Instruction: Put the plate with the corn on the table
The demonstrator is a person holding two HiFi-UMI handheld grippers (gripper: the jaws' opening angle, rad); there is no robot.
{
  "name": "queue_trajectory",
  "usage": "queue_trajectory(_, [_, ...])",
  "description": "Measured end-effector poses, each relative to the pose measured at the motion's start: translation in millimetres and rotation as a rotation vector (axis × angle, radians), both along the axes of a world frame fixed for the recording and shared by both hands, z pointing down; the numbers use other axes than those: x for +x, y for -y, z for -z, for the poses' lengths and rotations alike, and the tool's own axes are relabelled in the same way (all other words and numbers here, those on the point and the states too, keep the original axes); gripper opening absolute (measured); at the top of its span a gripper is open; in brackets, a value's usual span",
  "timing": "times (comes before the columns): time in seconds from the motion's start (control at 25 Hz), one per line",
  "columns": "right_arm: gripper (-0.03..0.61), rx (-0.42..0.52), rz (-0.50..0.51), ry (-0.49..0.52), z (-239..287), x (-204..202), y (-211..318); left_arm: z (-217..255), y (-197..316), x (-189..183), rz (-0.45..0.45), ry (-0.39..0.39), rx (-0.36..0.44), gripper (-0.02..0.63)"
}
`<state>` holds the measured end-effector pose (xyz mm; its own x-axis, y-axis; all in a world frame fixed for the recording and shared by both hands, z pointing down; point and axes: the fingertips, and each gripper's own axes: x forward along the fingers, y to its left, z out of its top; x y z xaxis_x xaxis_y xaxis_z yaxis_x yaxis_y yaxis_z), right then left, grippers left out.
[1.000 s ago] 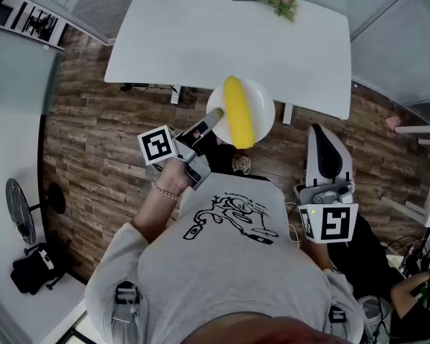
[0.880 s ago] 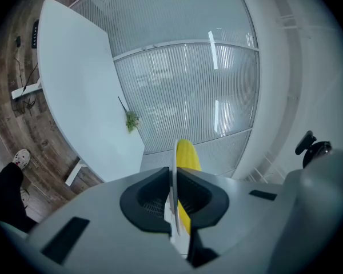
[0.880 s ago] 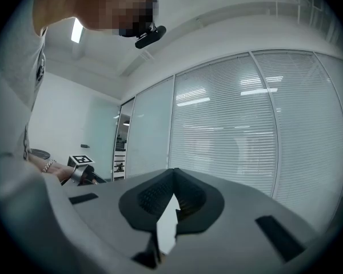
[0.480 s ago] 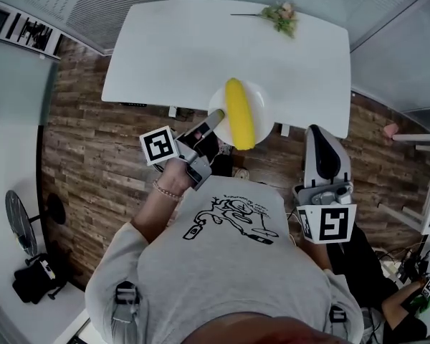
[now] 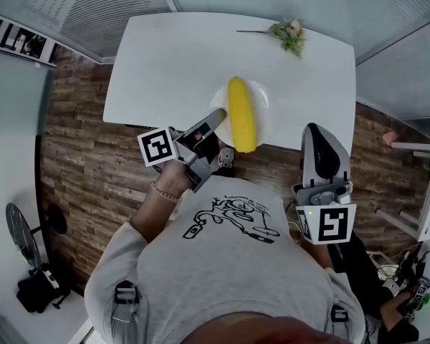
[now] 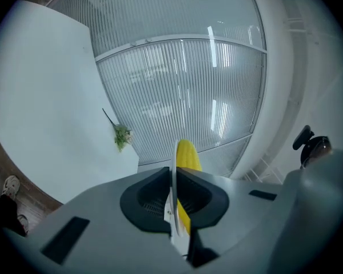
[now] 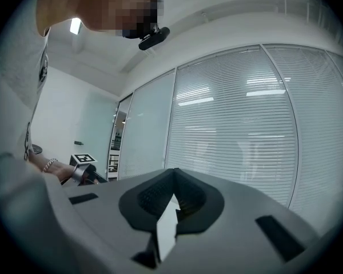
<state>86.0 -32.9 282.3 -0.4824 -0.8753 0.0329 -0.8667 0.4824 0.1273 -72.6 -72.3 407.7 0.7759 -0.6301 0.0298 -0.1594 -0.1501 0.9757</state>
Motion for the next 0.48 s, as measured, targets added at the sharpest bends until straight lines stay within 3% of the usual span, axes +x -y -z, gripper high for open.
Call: queue_trajectory(0.48, [0.006,0.012,-0.02,-0.009,2,-39,74,-7,76,-34,-0.022,-0.004,-0.012,0.035])
